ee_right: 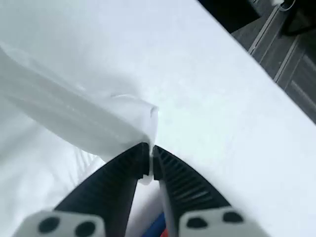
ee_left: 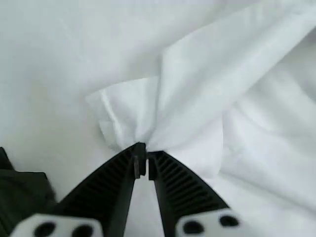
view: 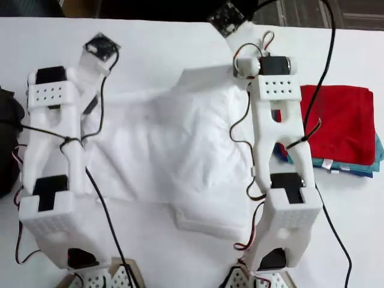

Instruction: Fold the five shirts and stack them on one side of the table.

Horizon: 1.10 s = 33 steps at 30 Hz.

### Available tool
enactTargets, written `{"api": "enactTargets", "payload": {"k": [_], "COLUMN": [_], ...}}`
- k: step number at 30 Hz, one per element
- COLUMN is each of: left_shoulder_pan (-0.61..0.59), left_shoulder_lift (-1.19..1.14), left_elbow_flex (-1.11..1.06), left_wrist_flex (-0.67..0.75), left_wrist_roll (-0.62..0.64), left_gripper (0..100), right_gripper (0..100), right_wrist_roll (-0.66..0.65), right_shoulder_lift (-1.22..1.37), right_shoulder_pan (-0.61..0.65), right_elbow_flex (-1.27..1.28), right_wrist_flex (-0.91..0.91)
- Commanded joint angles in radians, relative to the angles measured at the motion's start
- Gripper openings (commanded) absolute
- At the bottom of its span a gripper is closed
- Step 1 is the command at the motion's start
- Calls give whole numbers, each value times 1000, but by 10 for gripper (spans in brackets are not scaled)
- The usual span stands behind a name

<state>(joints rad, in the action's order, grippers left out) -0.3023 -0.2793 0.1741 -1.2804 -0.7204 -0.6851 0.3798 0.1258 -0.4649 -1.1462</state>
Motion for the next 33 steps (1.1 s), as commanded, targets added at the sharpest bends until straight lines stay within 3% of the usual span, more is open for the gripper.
{"api": "enactTargets", "payload": {"k": [1,11,19,27,33], "left_shoulder_pan": [-21,35,37,-35,-35], "left_shoulder_lift": [6,161,328,489,586], "left_elbow_flex": [51,44,30,-280,-570], "left_wrist_flex": [-40,-270,-457,-453,-313], "left_wrist_roll": [-17,-52,-68,-192,-219], "left_gripper": [24,24,24,24,24], "right_gripper": [20,21,21,21,21], "right_wrist_roll": [0,-8,-8,-9,-9], "right_shoulder_lift": [-12,-189,-535,-908,-1069], "right_shoulder_pan": [-7,-5,42,50,50], "right_elbow_flex": [-44,12,351,848,1120], "right_wrist_flex": [-61,-283,-328,-222,-150]}}
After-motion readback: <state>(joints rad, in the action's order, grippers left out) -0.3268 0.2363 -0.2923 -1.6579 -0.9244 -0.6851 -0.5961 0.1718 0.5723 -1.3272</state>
